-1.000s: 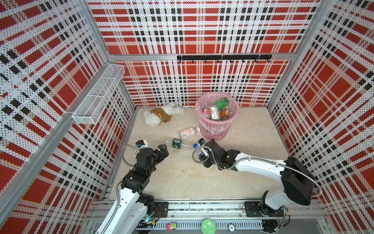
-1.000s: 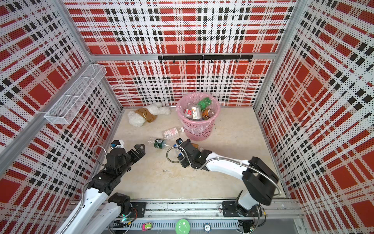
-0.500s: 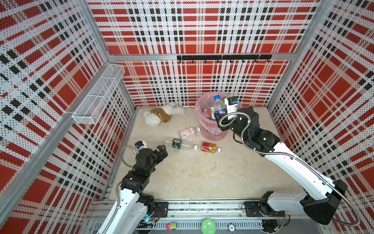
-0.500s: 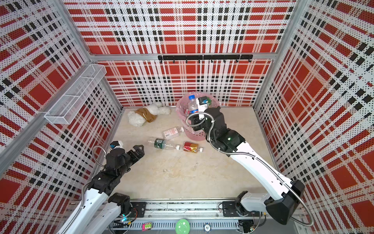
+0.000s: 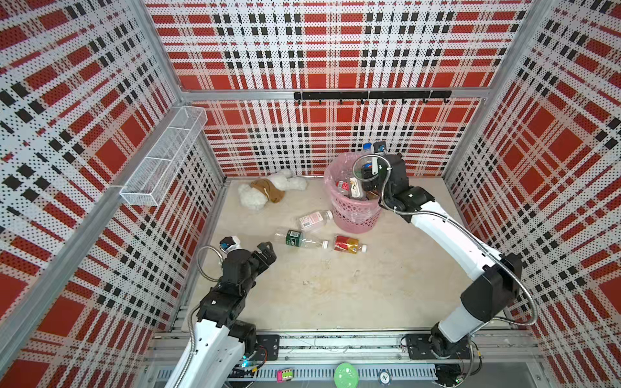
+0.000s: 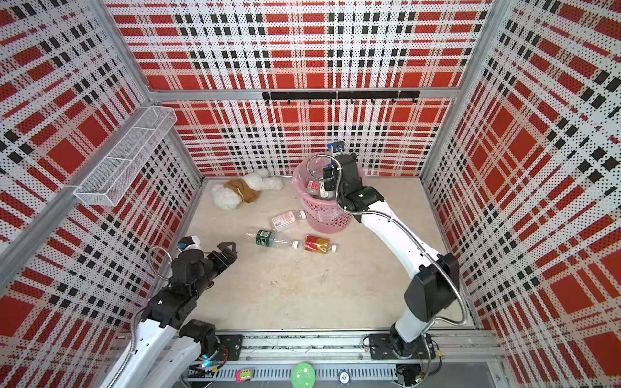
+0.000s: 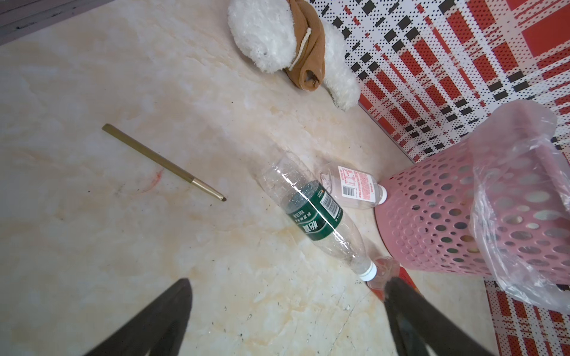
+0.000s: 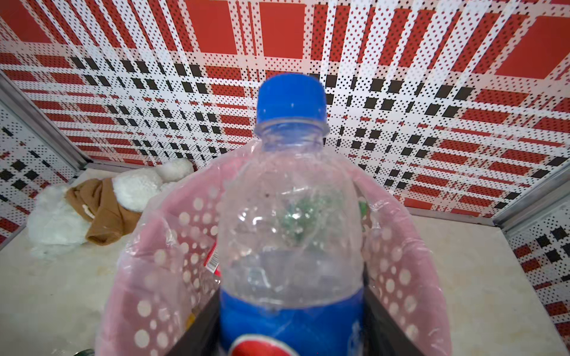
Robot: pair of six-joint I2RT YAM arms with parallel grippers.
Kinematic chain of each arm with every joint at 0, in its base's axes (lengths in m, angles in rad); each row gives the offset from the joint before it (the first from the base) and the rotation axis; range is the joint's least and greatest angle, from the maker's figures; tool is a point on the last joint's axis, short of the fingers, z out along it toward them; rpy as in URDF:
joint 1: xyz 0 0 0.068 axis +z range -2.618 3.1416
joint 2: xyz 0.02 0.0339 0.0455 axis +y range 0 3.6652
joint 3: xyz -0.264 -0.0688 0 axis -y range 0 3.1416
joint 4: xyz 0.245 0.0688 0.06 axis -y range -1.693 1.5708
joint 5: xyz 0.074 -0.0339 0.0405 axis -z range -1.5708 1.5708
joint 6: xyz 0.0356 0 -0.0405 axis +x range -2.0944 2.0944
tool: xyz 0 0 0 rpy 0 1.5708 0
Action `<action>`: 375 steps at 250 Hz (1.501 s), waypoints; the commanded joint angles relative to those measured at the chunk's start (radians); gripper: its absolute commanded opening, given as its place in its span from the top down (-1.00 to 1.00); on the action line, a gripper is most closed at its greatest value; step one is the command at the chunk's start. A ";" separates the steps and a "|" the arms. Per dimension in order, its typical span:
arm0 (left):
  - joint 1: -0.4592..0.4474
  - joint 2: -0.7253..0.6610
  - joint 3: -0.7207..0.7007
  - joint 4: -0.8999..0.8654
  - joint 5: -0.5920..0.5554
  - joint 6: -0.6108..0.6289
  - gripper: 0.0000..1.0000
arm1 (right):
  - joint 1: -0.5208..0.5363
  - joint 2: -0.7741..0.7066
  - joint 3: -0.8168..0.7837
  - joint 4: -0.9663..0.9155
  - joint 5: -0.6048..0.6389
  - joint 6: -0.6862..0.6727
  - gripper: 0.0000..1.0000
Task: Throw the plastic bottles in the bin
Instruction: Throw the plastic bottle into the trash bin, then rotate the plastic bottle at the center of the table.
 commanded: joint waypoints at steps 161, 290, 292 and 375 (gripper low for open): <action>0.011 0.237 0.096 0.054 0.082 0.081 -0.98 | -0.030 -0.475 -0.401 0.205 0.051 0.057 -0.99; -0.210 0.839 0.605 -0.178 -0.090 0.494 -0.98 | -0.051 -0.723 -0.707 0.084 0.073 0.152 -0.99; -0.219 0.847 0.611 -0.178 -0.093 0.496 -0.98 | -0.051 -0.724 -0.708 0.084 0.071 0.150 -0.99; -0.549 1.100 0.750 -0.103 -0.164 0.711 -0.98 | -0.059 -0.783 -0.735 0.051 0.088 0.138 -0.99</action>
